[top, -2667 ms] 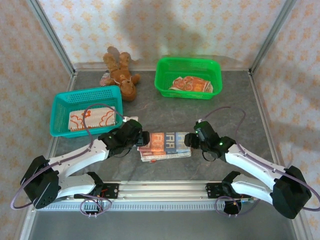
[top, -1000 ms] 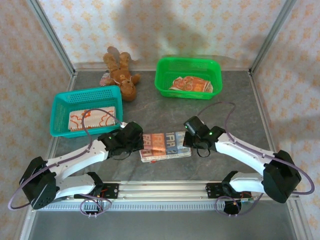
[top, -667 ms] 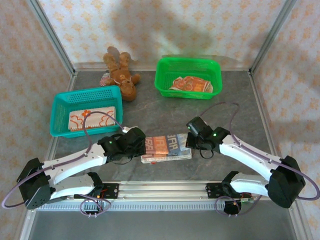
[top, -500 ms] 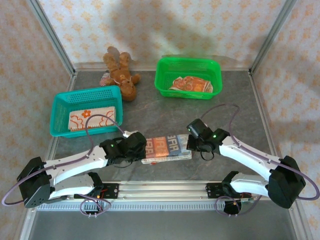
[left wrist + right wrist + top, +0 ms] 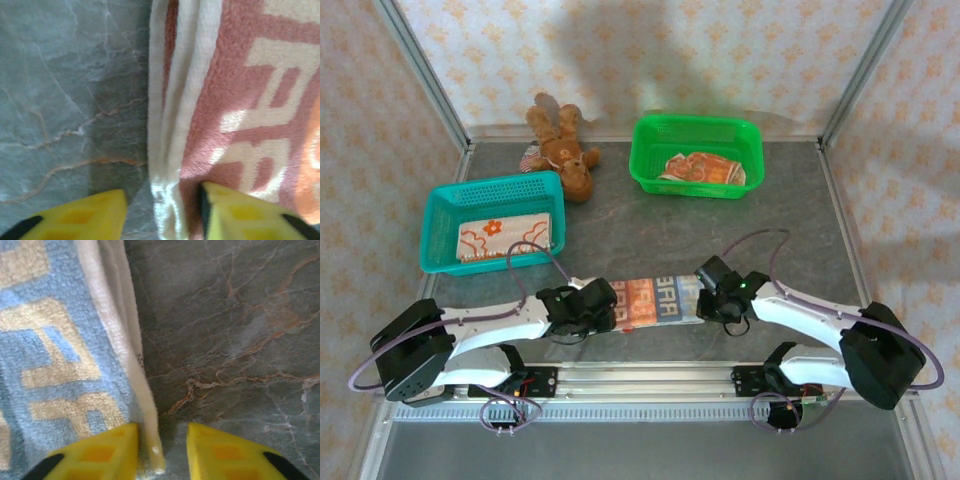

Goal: Fold and stack the towels

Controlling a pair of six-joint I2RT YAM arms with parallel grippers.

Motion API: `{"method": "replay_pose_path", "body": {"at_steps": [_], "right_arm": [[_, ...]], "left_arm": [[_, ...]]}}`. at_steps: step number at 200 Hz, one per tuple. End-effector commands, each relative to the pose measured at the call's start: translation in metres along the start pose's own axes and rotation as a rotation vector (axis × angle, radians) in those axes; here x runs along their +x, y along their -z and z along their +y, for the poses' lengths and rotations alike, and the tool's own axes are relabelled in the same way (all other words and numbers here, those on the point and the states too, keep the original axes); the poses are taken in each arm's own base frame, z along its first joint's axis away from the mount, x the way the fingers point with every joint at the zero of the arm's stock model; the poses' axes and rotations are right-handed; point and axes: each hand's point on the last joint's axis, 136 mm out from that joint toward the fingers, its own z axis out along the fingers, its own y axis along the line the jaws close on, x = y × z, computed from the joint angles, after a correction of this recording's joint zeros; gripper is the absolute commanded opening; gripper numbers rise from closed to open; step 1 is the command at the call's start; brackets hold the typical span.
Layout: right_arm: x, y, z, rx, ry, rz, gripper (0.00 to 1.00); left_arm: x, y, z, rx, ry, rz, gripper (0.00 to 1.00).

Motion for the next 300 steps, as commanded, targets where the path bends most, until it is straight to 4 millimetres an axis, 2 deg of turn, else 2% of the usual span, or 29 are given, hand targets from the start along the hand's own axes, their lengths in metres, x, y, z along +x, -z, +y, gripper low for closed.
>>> {"method": "replay_pose_path", "body": {"at_steps": [1, 21, 53, 89, 124, 150, 166, 179, 188, 203, 213, 219, 257, 300], "right_arm": [[-0.005, 0.010, 0.002, -0.015, 0.006, -0.035, 0.40], [-0.016, 0.026, 0.004, -0.018, 0.016, -0.093, 0.46], [-0.033, 0.046, 0.011, -0.028, 0.014, -0.173, 0.53], [-0.042, 0.054, 0.020, -0.058, 0.009, -0.207, 0.56], [-0.045, 0.055, 0.020, -0.055, -0.001, -0.223, 0.58], [-0.048, 0.059, 0.020, -0.057, -0.010, -0.242, 0.60], [-0.053, 0.065, 0.022, -0.063, -0.017, -0.266, 0.62], [-0.058, 0.072, 0.022, -0.062, -0.021, -0.288, 0.66], [-0.061, 0.077, 0.023, -0.064, -0.024, -0.307, 0.71], [-0.067, 0.085, 0.025, -0.067, -0.025, -0.332, 0.77], [-0.070, 0.091, 0.028, -0.071, -0.024, -0.346, 0.87], [-0.072, 0.094, 0.029, -0.073, -0.023, -0.354, 1.00], [-0.085, 0.108, 0.037, -0.082, -0.020, -0.402, 0.99], [-0.093, 0.106, 0.045, -0.083, -0.007, -0.406, 0.99]], "left_arm": [[-0.006, 0.008, 0.008, -0.049, -0.017, -0.038, 0.58], [-0.019, 0.016, 0.000, -0.018, -0.033, -0.086, 0.58], [-0.035, 0.013, -0.008, 0.010, -0.033, -0.102, 0.58], [-0.047, 0.003, -0.015, -0.025, -0.054, -0.103, 0.57], [-0.040, -0.020, -0.015, -0.050, -0.068, -0.064, 0.54], [-0.034, -0.034, -0.009, -0.104, -0.084, -0.039, 0.38], [-0.030, -0.039, -0.006, -0.134, -0.099, -0.024, 0.23], [-0.033, -0.035, -0.005, -0.155, -0.109, -0.034, 0.09], [-0.037, -0.028, -0.004, -0.173, -0.119, -0.046, 0.00], [-0.047, -0.010, -0.005, -0.208, -0.151, -0.076, 0.00], [-0.057, 0.005, -0.009, -0.229, -0.175, -0.099, 0.00], [-0.063, 0.015, -0.011, -0.242, -0.184, -0.112, 0.00], [-0.111, 0.089, -0.020, -0.309, -0.235, -0.210, 0.00], [-0.168, 0.161, -0.023, -0.334, -0.270, -0.320, 0.00]]}}
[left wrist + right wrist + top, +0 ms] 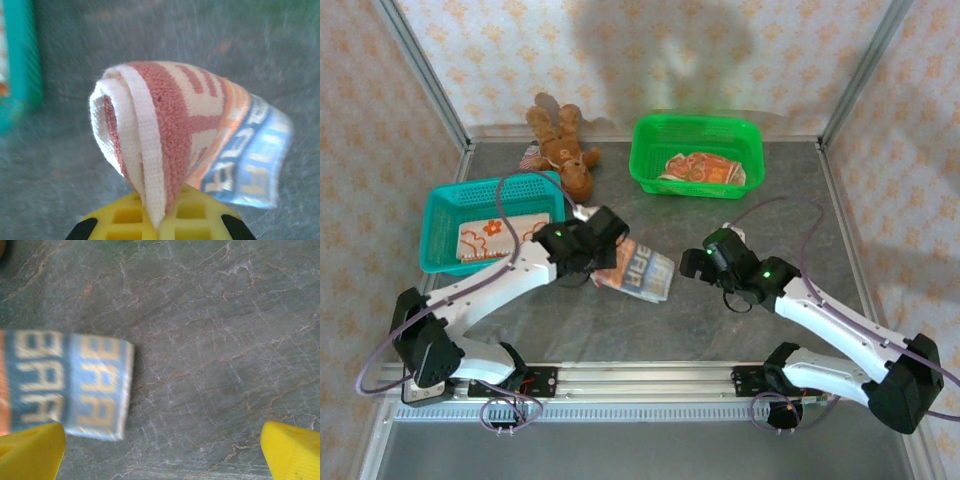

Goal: Fold and stack the towels

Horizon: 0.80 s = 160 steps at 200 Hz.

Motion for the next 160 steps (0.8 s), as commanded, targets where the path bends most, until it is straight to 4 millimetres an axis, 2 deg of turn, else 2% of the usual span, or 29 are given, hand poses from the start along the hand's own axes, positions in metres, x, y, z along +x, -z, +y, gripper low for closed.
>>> {"method": "replay_pose_path", "body": {"at_steps": [1, 23, 56, 111, 160], "right_arm": [[-0.009, 0.000, 0.001, 0.028, 0.021, -0.028, 0.99], [-0.009, -0.003, 0.003, 0.026, 0.018, -0.022, 0.99], [-0.010, -0.006, 0.008, 0.024, 0.028, -0.008, 0.99], [-0.008, -0.011, 0.009, 0.025, 0.033, 0.003, 0.99], [-0.011, -0.015, 0.014, 0.030, 0.059, 0.011, 0.99]], "left_arm": [[-0.023, 0.026, 0.042, -0.153, -0.111, -0.024, 0.00], [-0.051, 0.040, 0.060, -0.193, -0.130, -0.048, 0.00], [-0.082, 0.052, 0.085, -0.247, -0.122, -0.051, 0.00], [-0.114, 0.066, 0.115, -0.333, -0.133, -0.070, 0.00], [-0.131, 0.062, 0.139, -0.436, -0.196, -0.037, 0.00]]}}
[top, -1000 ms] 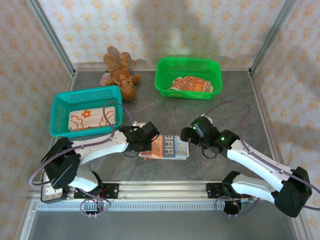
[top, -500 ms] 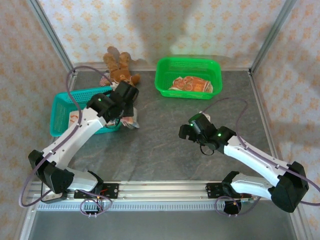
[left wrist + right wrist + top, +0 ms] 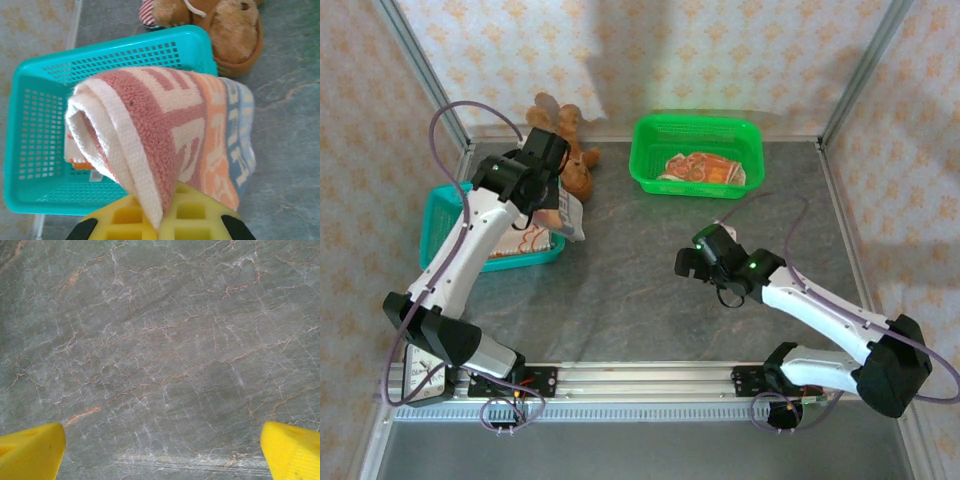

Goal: Fold and stack the towels

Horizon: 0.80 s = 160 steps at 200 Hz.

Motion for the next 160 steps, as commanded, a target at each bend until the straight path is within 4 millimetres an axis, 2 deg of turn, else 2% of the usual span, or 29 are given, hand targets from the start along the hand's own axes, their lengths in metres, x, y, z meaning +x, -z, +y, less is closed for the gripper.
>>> {"method": "replay_pose_path", "body": {"at_steps": [1, 52, 56, 102, 129, 160], "right_arm": [[-0.014, 0.006, 0.010, -0.018, 0.019, -0.037, 0.99], [-0.017, 0.005, 0.015, -0.022, 0.030, -0.039, 0.99], [-0.015, -0.001, 0.013, -0.007, 0.037, -0.025, 0.99], [-0.016, -0.005, 0.013, 0.009, 0.057, -0.026, 0.99], [-0.016, -0.009, 0.013, 0.017, 0.069, -0.022, 0.99], [-0.018, -0.013, 0.015, 0.023, 0.083, -0.024, 0.99]], "left_arm": [[-0.003, -0.005, 0.020, -0.090, -0.088, 0.029, 0.00], [0.006, -0.032, 0.046, -0.166, -0.106, 0.115, 0.00], [0.007, -0.035, 0.048, -0.175, -0.108, 0.120, 0.00], [0.017, -0.067, 0.070, -0.369, -0.189, 0.157, 0.00], [0.024, -0.075, 0.081, -0.454, -0.204, 0.183, 0.00], [0.024, -0.070, 0.093, -0.509, -0.209, 0.174, 0.00]]}}
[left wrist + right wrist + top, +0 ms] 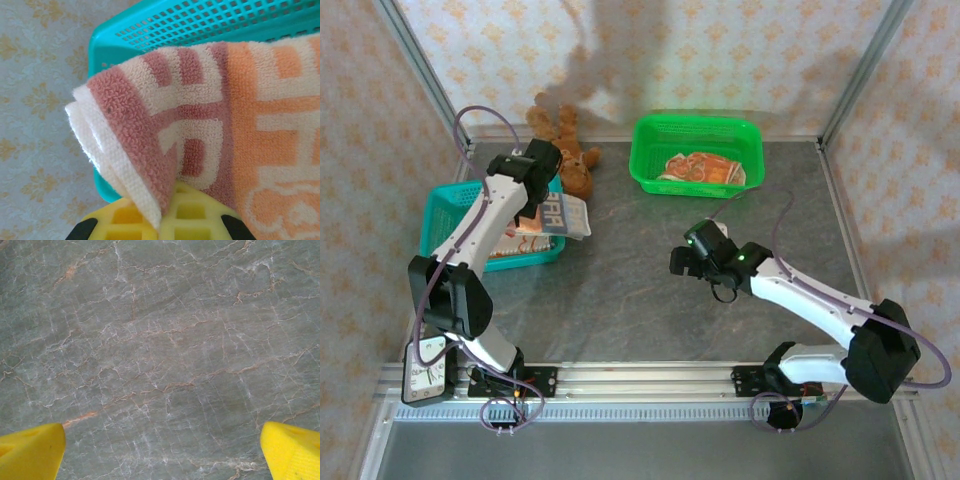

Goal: Fold and stack the towels

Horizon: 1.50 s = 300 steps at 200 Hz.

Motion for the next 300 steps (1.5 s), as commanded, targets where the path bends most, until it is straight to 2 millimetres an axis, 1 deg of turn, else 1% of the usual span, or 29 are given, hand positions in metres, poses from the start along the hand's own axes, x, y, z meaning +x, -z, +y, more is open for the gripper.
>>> {"method": "replay_pose_path", "body": {"at_steps": [1, 50, 87, 114, 127, 142, 186, 213, 235, 253, 275, 289, 300], "right_arm": [[-0.017, 0.003, 0.007, 0.000, 0.018, -0.053, 0.99], [-0.021, -0.003, 0.015, 0.001, 0.043, -0.034, 0.99], [-0.022, -0.006, 0.019, 0.000, 0.050, -0.026, 0.99], [-0.022, -0.008, 0.021, 0.000, 0.051, -0.015, 0.99], [-0.022, -0.009, 0.022, -0.002, 0.049, -0.010, 0.99], [-0.022, -0.009, 0.024, -0.005, 0.048, -0.007, 0.99], [-0.020, -0.011, 0.023, -0.001, 0.040, -0.002, 0.99], [-0.019, -0.011, 0.022, 0.000, 0.030, -0.001, 0.99], [-0.018, -0.011, 0.021, 0.001, 0.028, 0.005, 0.99], [-0.018, -0.011, 0.020, 0.006, 0.024, 0.006, 0.99], [-0.018, -0.010, 0.019, 0.010, 0.023, 0.003, 0.99], [-0.019, -0.009, 0.018, 0.015, 0.022, -0.002, 0.99], [-0.019, -0.008, 0.017, 0.016, 0.017, -0.007, 0.99]], "left_arm": [[-0.001, 0.003, 0.029, -0.127, 0.008, -0.027, 0.00], [0.008, 0.008, 0.042, -0.155, 0.018, -0.045, 0.00], [0.014, 0.025, 0.060, -0.155, 0.060, -0.078, 0.00], [0.016, 0.036, 0.064, -0.106, 0.100, -0.109, 0.00], [0.015, 0.039, 0.060, -0.059, 0.112, -0.121, 0.00], [0.014, 0.045, 0.055, 0.004, 0.125, -0.130, 0.00], [0.002, 0.063, 0.050, 0.119, 0.174, -0.157, 0.00], [-0.008, 0.083, 0.050, 0.184, 0.213, -0.187, 0.00], [-0.018, 0.105, 0.052, 0.218, 0.231, -0.222, 0.00], [-0.026, 0.127, 0.045, 0.276, 0.219, -0.253, 0.00], [-0.035, 0.151, 0.026, 0.358, 0.201, -0.294, 0.00], [-0.038, 0.162, 0.010, 0.419, 0.186, -0.303, 0.00], [-0.040, 0.165, -0.002, 0.454, 0.175, -0.297, 0.00]]}}
